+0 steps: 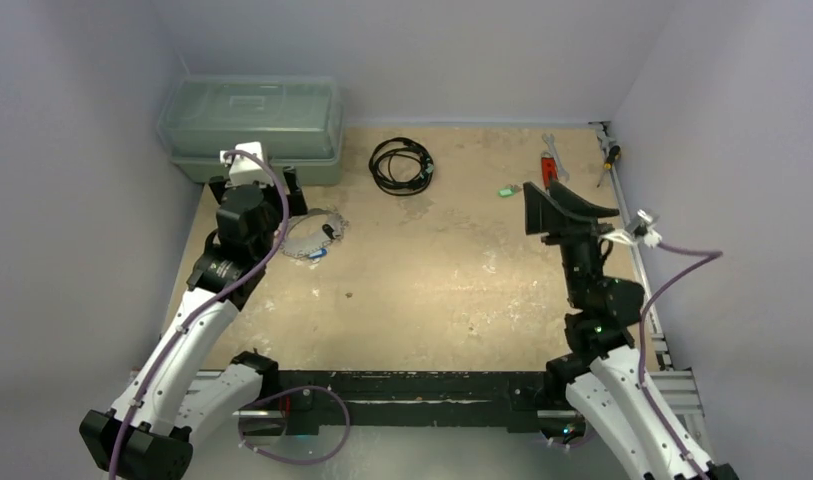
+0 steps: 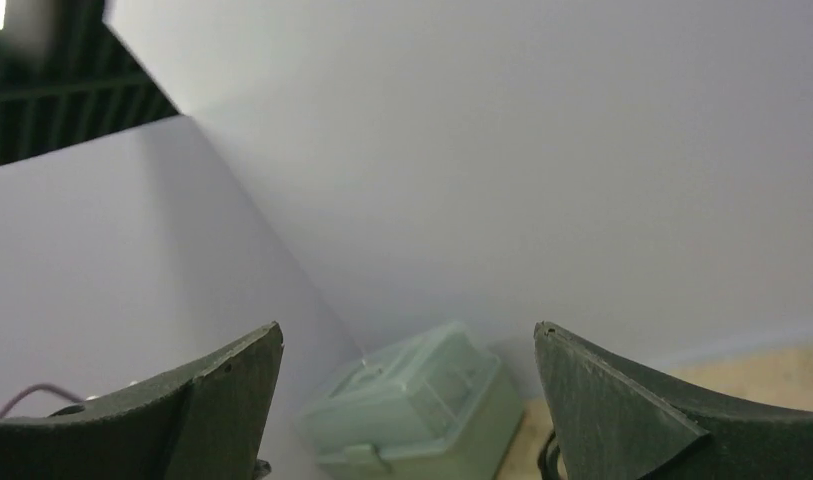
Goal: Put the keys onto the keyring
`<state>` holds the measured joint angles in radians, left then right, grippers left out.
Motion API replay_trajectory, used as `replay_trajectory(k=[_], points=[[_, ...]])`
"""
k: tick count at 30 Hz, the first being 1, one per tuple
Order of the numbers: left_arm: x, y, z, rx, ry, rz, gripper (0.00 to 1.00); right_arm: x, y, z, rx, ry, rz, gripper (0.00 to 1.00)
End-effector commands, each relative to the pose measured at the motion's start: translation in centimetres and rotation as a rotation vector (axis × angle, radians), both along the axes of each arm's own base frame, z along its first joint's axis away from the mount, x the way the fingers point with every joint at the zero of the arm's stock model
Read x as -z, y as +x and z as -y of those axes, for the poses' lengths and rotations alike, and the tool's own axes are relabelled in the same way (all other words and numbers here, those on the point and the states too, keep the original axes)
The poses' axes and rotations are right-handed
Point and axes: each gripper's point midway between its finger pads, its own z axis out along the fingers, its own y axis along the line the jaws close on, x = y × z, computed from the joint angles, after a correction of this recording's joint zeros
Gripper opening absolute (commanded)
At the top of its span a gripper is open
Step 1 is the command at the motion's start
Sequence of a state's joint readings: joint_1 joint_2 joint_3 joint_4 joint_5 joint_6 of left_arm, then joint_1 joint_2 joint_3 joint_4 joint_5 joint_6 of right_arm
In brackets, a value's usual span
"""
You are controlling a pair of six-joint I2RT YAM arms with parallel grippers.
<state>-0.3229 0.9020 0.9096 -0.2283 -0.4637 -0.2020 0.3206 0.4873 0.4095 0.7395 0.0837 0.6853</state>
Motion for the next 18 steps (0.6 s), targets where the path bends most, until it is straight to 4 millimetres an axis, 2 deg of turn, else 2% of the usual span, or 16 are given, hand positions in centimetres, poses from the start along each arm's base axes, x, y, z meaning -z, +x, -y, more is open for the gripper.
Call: replay_trajectory(k=[1,4,8,11,15,18], points=[[-1.5,-0.6,-1.4,-0.056,0.015,0.069,0.98,4.9,4.9,0.1,0.026,0.113,-0.339,0.99],[-1.3,-0.9,-2.2,-0.102,0.009,0.086,0.99,6.7,6.1,-0.9,-0.011,0.117,-0.388,0.99],[-1.0,-1.1,-2.8,-0.137,0.017,0.087,0.99,8.2,6.6,-2.2,-0.072,0.119,-0.374,0.99],[-0.2,-1.1,-3.5,-0.183,0.03,0.066,0.99,9.8,7.5,-4.3,-0.129,-0.02,-0.415,0.99],[0.7,-1.1,-4.6,-0.254,0.067,0.025,0.99,13.0,9.8,-5.2,-0.116,-0.117,-0.586,0.99],[0.8,-1.2,-4.7,-0.255,0.074,0.018,0.99,13.2,9.2,-7.2,-0.231,-0.17,-0.559,0.99]])
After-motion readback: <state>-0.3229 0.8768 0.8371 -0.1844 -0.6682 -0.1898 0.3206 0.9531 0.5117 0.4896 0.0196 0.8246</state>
